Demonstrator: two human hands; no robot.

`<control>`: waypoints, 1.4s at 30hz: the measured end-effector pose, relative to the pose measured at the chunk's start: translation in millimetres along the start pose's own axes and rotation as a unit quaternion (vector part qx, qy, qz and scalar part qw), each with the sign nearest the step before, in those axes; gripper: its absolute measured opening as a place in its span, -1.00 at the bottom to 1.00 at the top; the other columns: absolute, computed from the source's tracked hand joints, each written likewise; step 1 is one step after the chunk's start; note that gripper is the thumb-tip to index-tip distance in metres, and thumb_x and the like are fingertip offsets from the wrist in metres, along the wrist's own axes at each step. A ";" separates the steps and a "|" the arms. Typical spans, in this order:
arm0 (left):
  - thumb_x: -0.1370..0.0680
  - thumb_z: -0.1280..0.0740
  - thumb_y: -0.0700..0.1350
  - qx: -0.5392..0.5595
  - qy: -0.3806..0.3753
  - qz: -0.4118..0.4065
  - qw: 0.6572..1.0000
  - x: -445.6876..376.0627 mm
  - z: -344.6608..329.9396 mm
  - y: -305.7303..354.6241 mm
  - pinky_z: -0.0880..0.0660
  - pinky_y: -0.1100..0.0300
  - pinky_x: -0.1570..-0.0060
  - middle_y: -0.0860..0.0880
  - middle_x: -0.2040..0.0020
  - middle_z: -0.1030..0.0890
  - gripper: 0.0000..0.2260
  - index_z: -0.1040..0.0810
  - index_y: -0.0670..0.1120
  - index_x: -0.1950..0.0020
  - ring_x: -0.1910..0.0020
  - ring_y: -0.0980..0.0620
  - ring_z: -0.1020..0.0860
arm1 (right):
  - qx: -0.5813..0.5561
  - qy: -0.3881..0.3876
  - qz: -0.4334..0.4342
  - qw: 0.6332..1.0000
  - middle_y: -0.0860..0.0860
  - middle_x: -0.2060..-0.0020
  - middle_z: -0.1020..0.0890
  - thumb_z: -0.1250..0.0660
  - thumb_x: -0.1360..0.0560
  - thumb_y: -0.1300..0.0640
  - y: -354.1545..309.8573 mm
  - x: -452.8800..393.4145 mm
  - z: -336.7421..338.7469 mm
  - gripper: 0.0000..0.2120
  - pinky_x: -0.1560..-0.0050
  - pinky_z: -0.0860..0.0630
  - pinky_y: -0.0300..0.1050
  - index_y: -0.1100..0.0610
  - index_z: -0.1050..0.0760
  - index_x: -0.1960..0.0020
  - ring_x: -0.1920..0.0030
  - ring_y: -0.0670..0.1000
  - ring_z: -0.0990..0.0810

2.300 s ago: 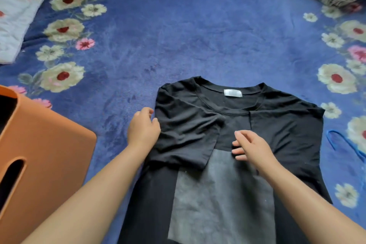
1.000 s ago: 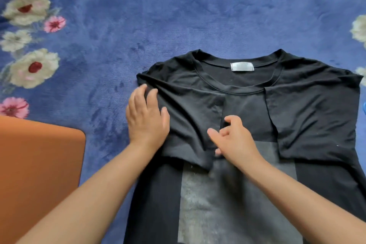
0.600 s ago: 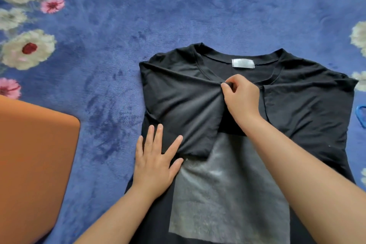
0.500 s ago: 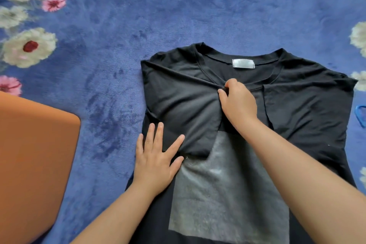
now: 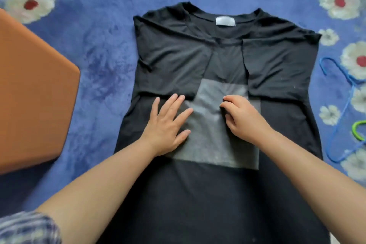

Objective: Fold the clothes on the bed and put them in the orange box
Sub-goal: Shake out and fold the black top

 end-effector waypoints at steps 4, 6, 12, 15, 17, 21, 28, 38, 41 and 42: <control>-0.42 -0.15 0.16 0.036 -0.055 -0.095 0.993 39.8 -1.4 57.1 -0.17 -0.10 -0.26 -0.24 -0.21 -0.53 -0.52 -0.48 -0.11 -0.19 -0.25 -0.14 -0.31 | 0.028 -0.042 0.006 0.999 0.24 0.10 -0.58 -0.22 -0.28 0.33 -12.9 73.0 -4.0 -0.81 0.22 -0.58 0.07 0.35 -0.53 0.14 0.15 0.28 -0.58; -0.41 -0.14 0.20 0.040 -0.083 -0.129 0.987 64.6 -4.8 83.5 -0.19 -0.06 -0.25 -0.18 -0.13 -0.57 -0.53 -0.40 -0.08 -0.17 -0.16 -0.10 -0.36 | 0.042 -0.075 0.024 0.996 0.23 0.06 -0.58 -0.31 -0.29 0.32 -18.9 111.3 -11.2 -0.84 0.21 -0.58 0.06 0.33 -0.53 0.14 0.11 0.27 -0.59; -0.31 -0.19 0.42 -0.027 -0.242 -0.126 0.962 149.0 -3.4 136.8 -0.30 -0.13 -0.30 -0.17 -0.27 -0.52 -0.25 -0.53 -0.10 -0.26 -0.26 -0.15 -0.48 | 0.069 -0.206 0.080 0.973 0.23 -0.01 -0.61 -0.60 -0.14 -0.01 -47.2 224.5 -25.2 -0.52 0.10 -0.61 0.04 0.24 -0.60 0.06 0.02 0.22 -0.63; -0.33 -0.16 0.47 -0.057 -0.325 -0.132 0.935 191.2 -2.9 157.8 0.17 -0.16 -0.38 -0.18 -0.51 -0.02 -0.05 -0.09 -0.15 -0.51 -0.51 -0.17 0.01 | 0.087 -0.241 0.094 0.962 0.22 -0.07 -0.61 -0.56 -0.09 -0.23 -56.2 265.3 -31.2 -0.32 0.04 -0.58 0.06 0.21 -0.60 -0.02 -0.03 0.20 -0.63; -0.26 -0.31 0.42 -0.073 -0.354 -0.122 0.925 220.2 -1.7 172.7 0.24 -0.16 -0.41 -0.18 -0.51 0.04 0.06 0.01 -0.17 -0.50 -0.50 -0.18 0.13 | 0.105 -0.262 0.104 0.954 0.21 -0.10 -0.60 -0.53 -0.02 -0.31 -60.9 297.1 -40.4 -0.22 0.02 -0.57 0.07 0.18 -0.60 -0.08 -0.06 0.18 -0.62; 0.00 -0.62 0.00 -0.102 -0.251 -0.034 0.962 253.2 -5.9 168.7 -0.06 -0.10 -0.32 -0.21 -0.22 -0.55 -0.05 -0.31 -0.17 -0.30 -0.26 -0.14 -0.31 | 0.163 -0.186 0.109 0.963 0.23 -0.27 -0.41 -0.54 -0.11 0.11 -53.6 343.6 -63.9 -0.22 -0.19 -0.36 0.19 0.22 -0.33 -0.27 -0.24 0.19 -0.37; -0.29 -0.29 -0.29 -0.135 -0.166 0.107 0.971 249.4 15.7 131.4 -0.47 0.05 0.46 -0.22 0.19 -0.55 -0.69 -0.44 -0.20 -0.02 0.22 -0.20 -0.50 | 0.223 -0.093 0.020 0.970 0.21 -0.07 -0.63 0.00 -0.31 0.29 -38.2 343.5 -58.8 -0.53 0.25 -0.58 0.02 0.32 -0.54 -0.09 -0.03 0.20 -0.63; -0.45 -0.23 -0.38 -0.210 -0.268 0.308 0.888 200.5 99.2 57.3 -0.25 0.13 0.18 -0.12 0.01 -0.51 -0.78 -0.51 -0.17 -0.03 -0.04 -0.15 -0.46 | 0.176 -0.285 -0.253 0.907 0.09 0.10 -0.54 -0.16 -0.45 0.35 -3.5 269.0 33.7 -0.83 0.33 -0.33 -0.18 0.11 -0.41 0.18 0.14 0.13 -0.47; -0.47 -0.24 -0.31 -0.241 -0.276 0.304 0.879 167.8 110.9 47.1 -0.29 0.15 0.09 -0.05 -0.02 -0.54 -0.77 -0.54 -0.10 -0.06 -0.09 -0.09 -0.44 | 0.256 -0.319 -0.284 0.867 0.02 0.12 -0.52 -0.18 -0.47 0.35 4.9 242.5 63.3 -0.72 0.20 -0.36 -0.15 0.13 -0.51 -0.11 -0.04 0.12 -0.55; -0.48 -0.24 -0.29 -0.253 -0.282 0.296 0.877 158.0 112.0 45.0 -0.31 0.16 0.03 -0.03 -0.03 -0.54 -0.77 -0.55 -0.08 -0.07 -0.12 -0.07 -0.42 | 0.274 -0.321 -0.297 0.857 0.02 0.01 -0.55 -0.20 -0.47 0.35 7.6 234.8 71.0 -0.70 0.15 -0.38 -0.13 0.14 -0.50 -0.15 -0.11 0.12 -0.54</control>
Point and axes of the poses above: each hand's wrist, its own x-axis away from the middle knuckle, its own z-axis out of the back of the hand, y = z × x, the point moved 5 cm from there along -x, towards the middle knuckle
